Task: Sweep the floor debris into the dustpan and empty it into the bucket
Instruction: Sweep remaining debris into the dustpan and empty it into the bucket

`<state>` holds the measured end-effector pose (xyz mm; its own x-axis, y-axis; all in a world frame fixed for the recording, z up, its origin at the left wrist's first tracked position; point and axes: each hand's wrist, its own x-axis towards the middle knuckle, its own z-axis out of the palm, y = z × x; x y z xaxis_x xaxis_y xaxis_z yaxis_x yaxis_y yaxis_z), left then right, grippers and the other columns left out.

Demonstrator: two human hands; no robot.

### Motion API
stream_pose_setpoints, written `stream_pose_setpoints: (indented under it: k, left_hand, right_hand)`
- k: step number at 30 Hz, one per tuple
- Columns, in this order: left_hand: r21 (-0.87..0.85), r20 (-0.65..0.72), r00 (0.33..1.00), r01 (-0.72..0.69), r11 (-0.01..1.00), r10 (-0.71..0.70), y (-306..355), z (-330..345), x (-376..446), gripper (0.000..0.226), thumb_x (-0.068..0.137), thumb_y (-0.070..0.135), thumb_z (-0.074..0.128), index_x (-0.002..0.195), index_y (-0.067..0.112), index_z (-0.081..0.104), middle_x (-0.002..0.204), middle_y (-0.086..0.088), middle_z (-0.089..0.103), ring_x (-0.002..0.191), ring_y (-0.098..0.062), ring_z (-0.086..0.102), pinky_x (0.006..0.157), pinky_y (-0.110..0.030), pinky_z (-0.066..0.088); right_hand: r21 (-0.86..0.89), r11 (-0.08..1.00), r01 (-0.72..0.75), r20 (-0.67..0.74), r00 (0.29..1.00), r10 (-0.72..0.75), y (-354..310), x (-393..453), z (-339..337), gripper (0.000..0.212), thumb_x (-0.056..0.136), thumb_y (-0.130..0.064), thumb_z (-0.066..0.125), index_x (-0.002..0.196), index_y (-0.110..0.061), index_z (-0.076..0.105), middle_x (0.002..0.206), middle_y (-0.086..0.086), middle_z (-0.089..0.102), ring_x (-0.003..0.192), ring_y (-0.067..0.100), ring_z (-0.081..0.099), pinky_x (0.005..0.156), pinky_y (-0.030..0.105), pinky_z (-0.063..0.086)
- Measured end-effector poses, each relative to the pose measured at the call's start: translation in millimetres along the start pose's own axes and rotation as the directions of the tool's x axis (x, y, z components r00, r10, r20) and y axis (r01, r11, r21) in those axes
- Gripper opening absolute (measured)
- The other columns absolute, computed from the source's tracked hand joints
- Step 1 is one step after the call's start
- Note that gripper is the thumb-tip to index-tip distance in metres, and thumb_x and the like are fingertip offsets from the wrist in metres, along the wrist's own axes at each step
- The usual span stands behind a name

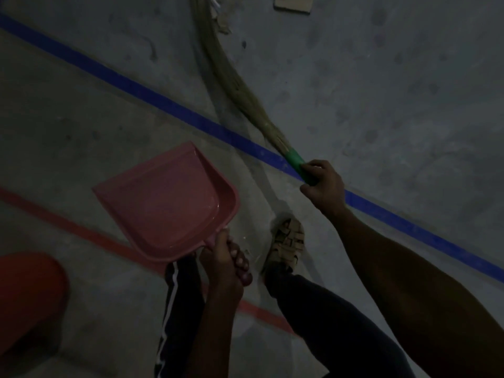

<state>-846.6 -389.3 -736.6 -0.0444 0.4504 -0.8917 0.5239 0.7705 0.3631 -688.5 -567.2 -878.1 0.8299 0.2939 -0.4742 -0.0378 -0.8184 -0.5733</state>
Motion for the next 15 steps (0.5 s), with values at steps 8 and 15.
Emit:
stream_pose_setpoints:
  k: [8, 15]
  left_hand:
    - [0.0, -0.023, 1.0, -0.006, 1.0, 0.006, -0.5, 1.7, 4.6, 0.03, 0.094, 0.022, 0.059, 0.068, 0.016, 0.045, 0.043, 0.004, 0.036, 0.03, -0.01, 0.031, 0.04, -0.015, 0.026]
    - [0.013, -0.049, 0.998, 0.049, 0.999, -0.048, -1.6, 8.5, 0.1, 0.04, 0.092, 0.023, 0.06, 0.057, 0.017, 0.042, 0.04, 0.004, 0.034, 0.027, -0.011, 0.031, 0.045, -0.016, 0.026]
  right_hand:
    - [-0.035, 0.997, -0.07, 0.422, 0.903, 0.078, 35.0, -54.2, 4.8, 0.047, 0.071, -0.007, 0.077, 0.112, -0.028, 0.071, 0.118, -0.006, 0.061, 0.109, 0.017, 0.057, 0.088, 0.032, 0.046]
    - [-0.166, 0.971, -0.173, 0.35, 0.91, 0.222, 66.5, -78.4, 5.2, 0.048, 0.073, -0.015, 0.076, 0.116, -0.033, 0.065, 0.124, -0.007, 0.058, 0.112, 0.019, 0.057, 0.077, 0.028, 0.041]
